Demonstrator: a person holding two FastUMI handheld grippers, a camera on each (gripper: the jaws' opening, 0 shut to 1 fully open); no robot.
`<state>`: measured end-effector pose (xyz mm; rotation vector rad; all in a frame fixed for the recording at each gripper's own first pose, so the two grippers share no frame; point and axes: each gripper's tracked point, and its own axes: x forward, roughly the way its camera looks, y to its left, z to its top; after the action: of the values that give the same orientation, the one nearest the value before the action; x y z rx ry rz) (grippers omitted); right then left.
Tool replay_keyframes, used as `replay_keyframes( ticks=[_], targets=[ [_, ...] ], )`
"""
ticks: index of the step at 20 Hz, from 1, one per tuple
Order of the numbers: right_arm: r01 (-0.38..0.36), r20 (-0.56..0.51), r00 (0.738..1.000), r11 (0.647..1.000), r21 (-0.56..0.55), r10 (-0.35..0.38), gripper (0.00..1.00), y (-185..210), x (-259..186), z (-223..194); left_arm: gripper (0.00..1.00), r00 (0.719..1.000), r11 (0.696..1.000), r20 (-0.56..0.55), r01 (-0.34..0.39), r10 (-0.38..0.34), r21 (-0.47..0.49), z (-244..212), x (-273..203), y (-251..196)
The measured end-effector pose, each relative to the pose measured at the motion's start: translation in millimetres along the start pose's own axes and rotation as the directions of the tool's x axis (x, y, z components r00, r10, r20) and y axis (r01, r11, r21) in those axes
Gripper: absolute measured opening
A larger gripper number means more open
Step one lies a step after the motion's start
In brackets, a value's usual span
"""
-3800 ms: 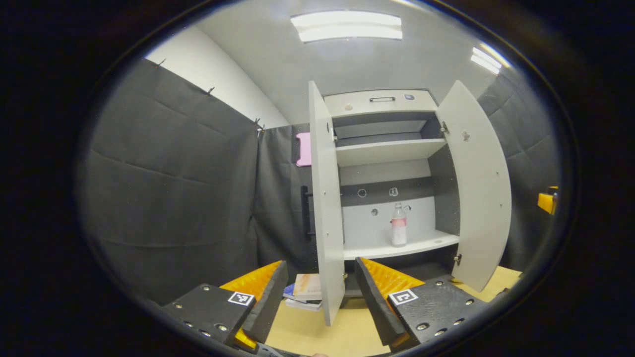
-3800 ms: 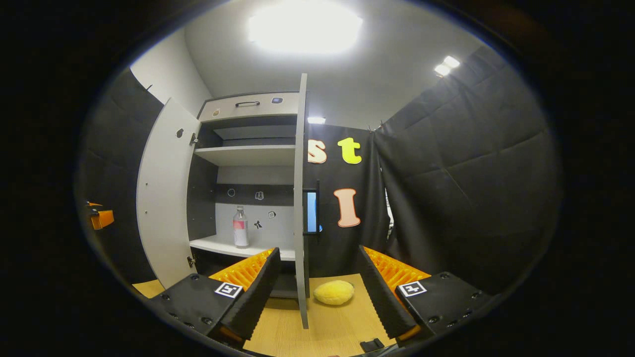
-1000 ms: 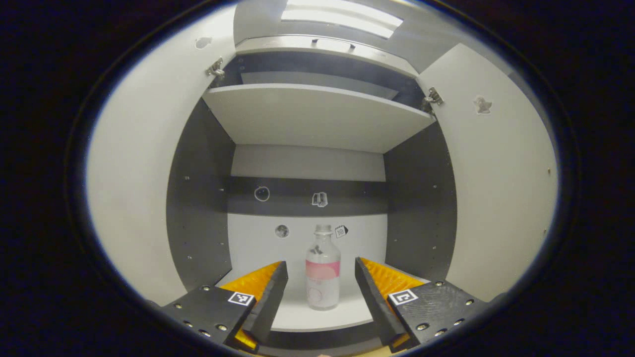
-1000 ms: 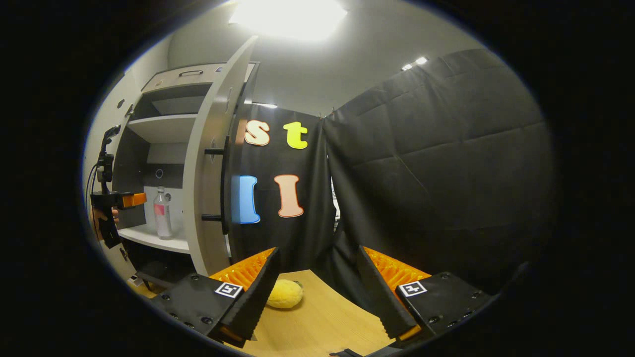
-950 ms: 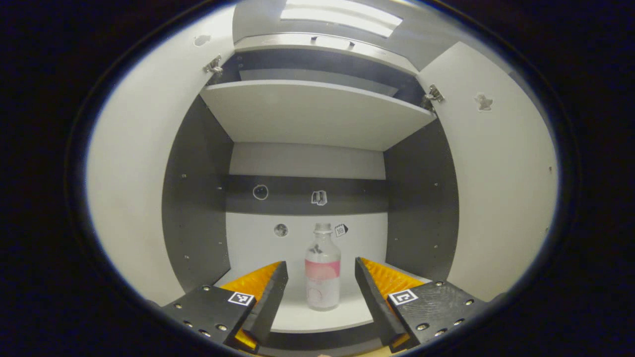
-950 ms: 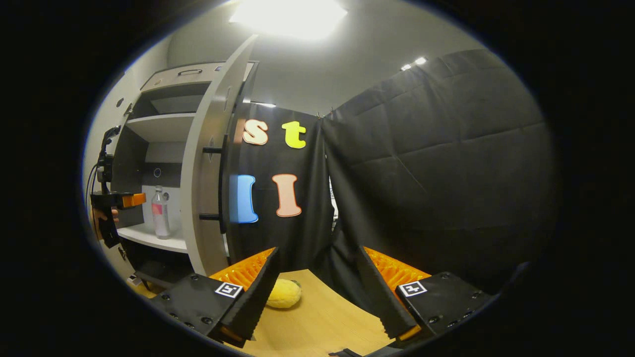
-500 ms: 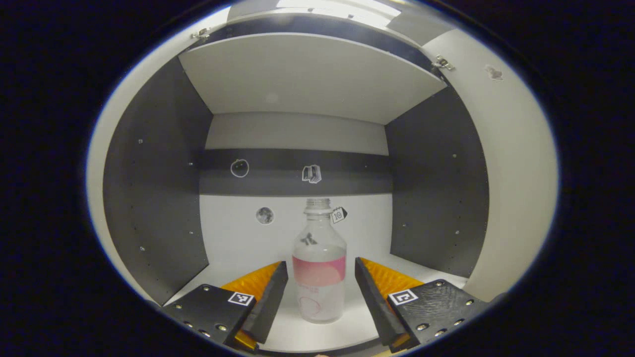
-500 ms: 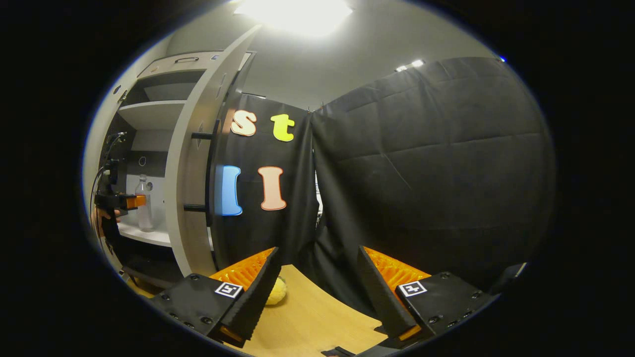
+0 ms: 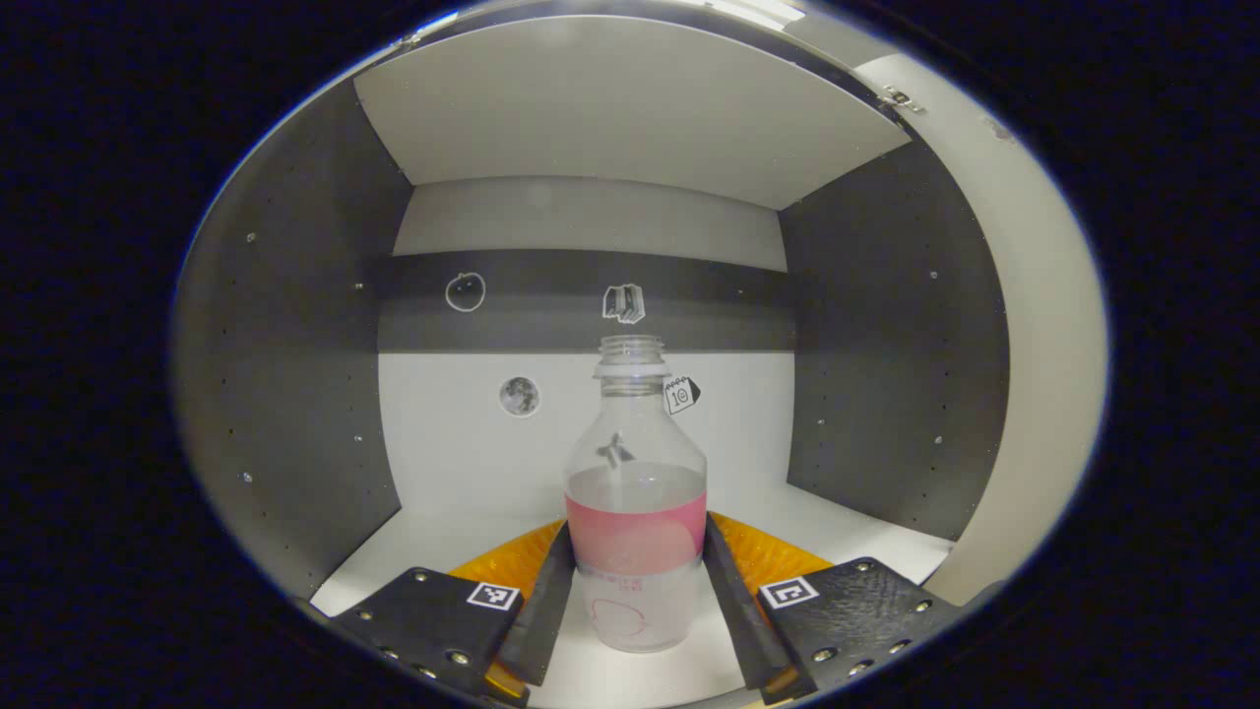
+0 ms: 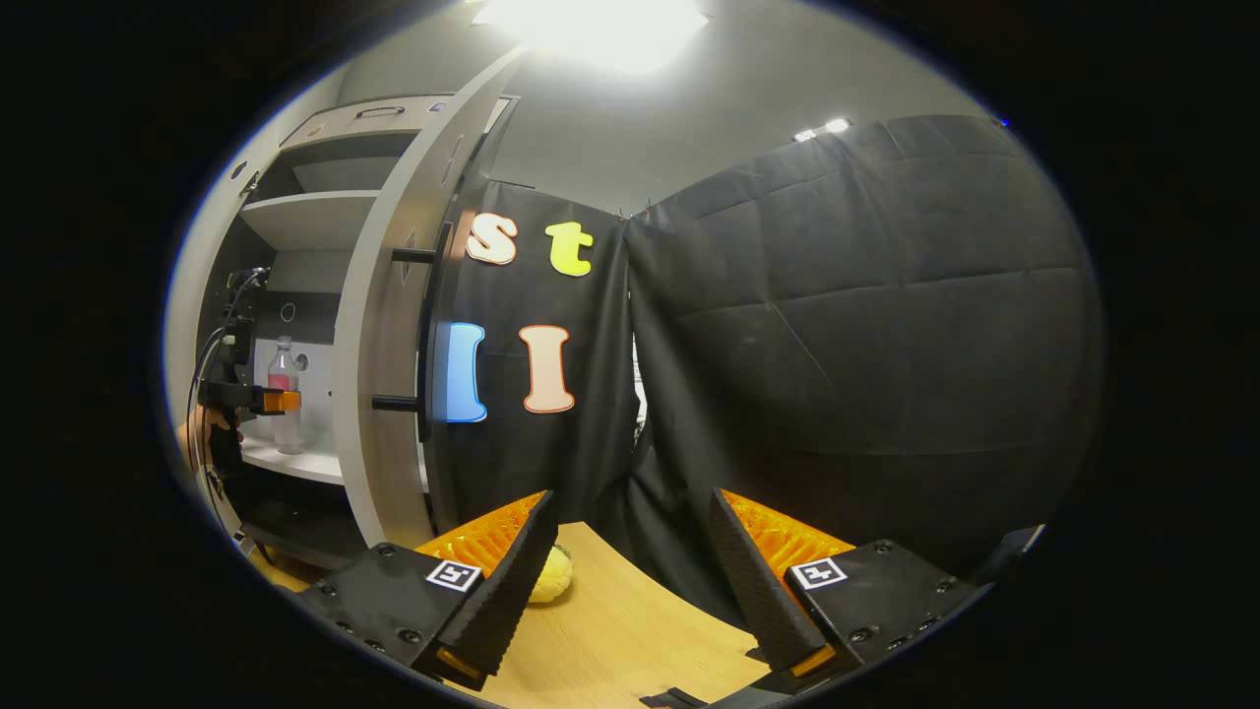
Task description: Grasp the bottle in the cabinet with the left hand and place it on the coaster, then close the right door with the right hand and the left door with the left hand.
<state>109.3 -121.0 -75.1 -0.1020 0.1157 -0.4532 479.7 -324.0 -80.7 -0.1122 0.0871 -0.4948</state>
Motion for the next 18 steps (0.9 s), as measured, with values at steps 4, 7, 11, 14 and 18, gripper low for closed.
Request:
replay_keyframes(
  ticks=[4,7,11,14,18],
  targets=[
    [-0.043,0.000,0.999,0.999,0.016,0.043,0.98,-1.2,-5.6,1.8,0.73,0.998,1.000,0.065,-0.015,0.015,0.003,19.6,-40.4,-3.7],
    [-0.079,0.002,0.997,0.997,0.019,0.079,0.98,-3.8,-11.6,4.1,0.73,0.994,0.999,0.108,-0.036,0.033,0.024,29.9,-75.5,-6.6],
    [-0.129,0.012,0.992,0.991,0.026,0.129,0.98,-10.8,-25.0,8.4,0.73,0.991,0.997,0.118,-0.071,0.069,0.011,29.1,-115.7,-9.1],
    [-0.158,0.010,0.987,0.987,0.023,0.158,0.98,-19.1,-35.0,7.9,0.73,0.988,0.996,0.125,-0.090,0.089,0.000,25.3,-145.3,-11.4],
    [-0.201,0.004,0.980,0.979,0.031,0.201,0.98,-24.9,-47.6,5.6,0.73,0.989,0.995,0.115,-0.095,0.092,0.022,4.6,-181.6,-27.5]
  ],
)
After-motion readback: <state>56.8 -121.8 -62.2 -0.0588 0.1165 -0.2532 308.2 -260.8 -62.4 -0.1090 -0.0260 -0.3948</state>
